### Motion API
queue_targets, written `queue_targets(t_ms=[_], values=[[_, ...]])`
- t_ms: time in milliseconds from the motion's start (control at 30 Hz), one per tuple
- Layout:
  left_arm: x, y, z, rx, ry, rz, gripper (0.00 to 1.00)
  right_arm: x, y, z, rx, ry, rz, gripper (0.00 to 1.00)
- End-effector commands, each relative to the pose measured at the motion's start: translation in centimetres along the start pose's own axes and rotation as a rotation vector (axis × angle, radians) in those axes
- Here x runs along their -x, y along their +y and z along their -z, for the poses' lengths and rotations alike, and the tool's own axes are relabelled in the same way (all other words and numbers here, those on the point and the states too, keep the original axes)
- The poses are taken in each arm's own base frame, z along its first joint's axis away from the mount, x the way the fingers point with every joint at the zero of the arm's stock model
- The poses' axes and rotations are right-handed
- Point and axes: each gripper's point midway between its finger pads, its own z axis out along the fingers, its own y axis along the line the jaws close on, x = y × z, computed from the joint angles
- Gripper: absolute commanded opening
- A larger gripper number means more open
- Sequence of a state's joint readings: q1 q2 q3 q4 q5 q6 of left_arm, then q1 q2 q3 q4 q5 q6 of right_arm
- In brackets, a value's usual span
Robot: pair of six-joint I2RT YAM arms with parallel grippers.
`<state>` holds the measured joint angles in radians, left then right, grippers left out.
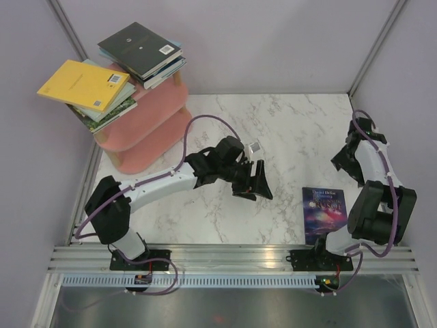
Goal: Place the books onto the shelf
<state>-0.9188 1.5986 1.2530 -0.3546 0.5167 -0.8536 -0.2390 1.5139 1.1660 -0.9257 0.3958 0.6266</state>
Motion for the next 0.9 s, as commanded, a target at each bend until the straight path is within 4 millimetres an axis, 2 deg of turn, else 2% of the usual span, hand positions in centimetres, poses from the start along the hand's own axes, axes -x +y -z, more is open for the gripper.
queue_targets(t_ms=[0,100,200,233,267,333,367,433,467,500,533,600,633,733,767,800,867], values=[[-1.3,-2.1,-0.8,-0.123,0.034,-0.009,0.79,-1.4,-5.2,-2.6,-0.154,0.068,-0.099,0.98],[-2.5,-0.7,-1.6,-0.118,0.070,0.025,0.79,-3.3,-6.5,-4.5,-0.141,0.134,-0.180,0.97],[-3.4,0.2,-2.0,-0.108,0.105,0.041,0.79,-5.8,-6.6,-6.6,-0.088,0.228,-0.254,0.95],[-3.5,0.4,-2.0,-0.107,0.107,0.038,0.79,-6.2,-6.2,-7.1,-0.065,0.242,-0.274,0.94],[-3.7,0.6,-2.0,-0.104,0.111,0.038,0.79,-7.8,-5.8,-7.4,-0.043,0.288,-0.277,0.94],[-3.9,0.9,-2.0,-0.096,0.111,0.038,0.79,-8.9,-5.0,-7.8,-0.003,0.312,-0.310,0.94],[-3.9,1.0,-1.9,-0.095,0.108,0.037,0.79,-10.9,-5.2,-8.0,-0.002,0.349,-0.317,0.94],[-3.9,1.3,-2.0,-0.086,0.103,0.042,0.79,-11.9,-3.6,-8.0,0.092,0.371,-0.356,0.93],[-4.2,1.9,-2.1,-0.075,0.105,0.050,0.79,-14.0,-3.7,-8.1,0.092,0.410,-0.376,0.94],[-4.1,1.9,-2.2,-0.077,0.097,0.047,0.79,-15.0,-2.9,-7.8,0.136,0.441,-0.393,0.93],[-4.3,2.7,-2.4,-0.061,0.095,0.060,0.79,-17.2,-2.2,-7.5,0.188,0.499,-0.410,0.93],[-4.4,3.6,-3.0,-0.041,0.093,0.070,0.79,-19.0,-0.9,-6.5,0.254,0.555,-0.439,0.93],[-4.7,4.3,-3.3,-0.028,0.100,0.081,0.79,-20.9,-1.0,-6.3,0.259,0.586,-0.443,0.93],[-5.1,5.9,-4.2,-0.009,0.114,0.112,0.79,-22.4,0.3,-4.8,0.329,0.610,-0.467,0.93],[-5.1,6.2,-4.5,-0.007,0.116,0.118,0.79,-23.7,0.5,-4.2,0.343,0.629,-0.441,0.93],[-5.2,6.8,-4.9,0.004,0.121,0.133,0.79,-23.5,1.1,-3.6,0.370,0.615,-0.468,0.93],[-5.4,7.6,-5.5,0.010,0.123,0.142,0.79,-25.4,1.7,-2.4,0.378,0.679,-0.414,0.92]])
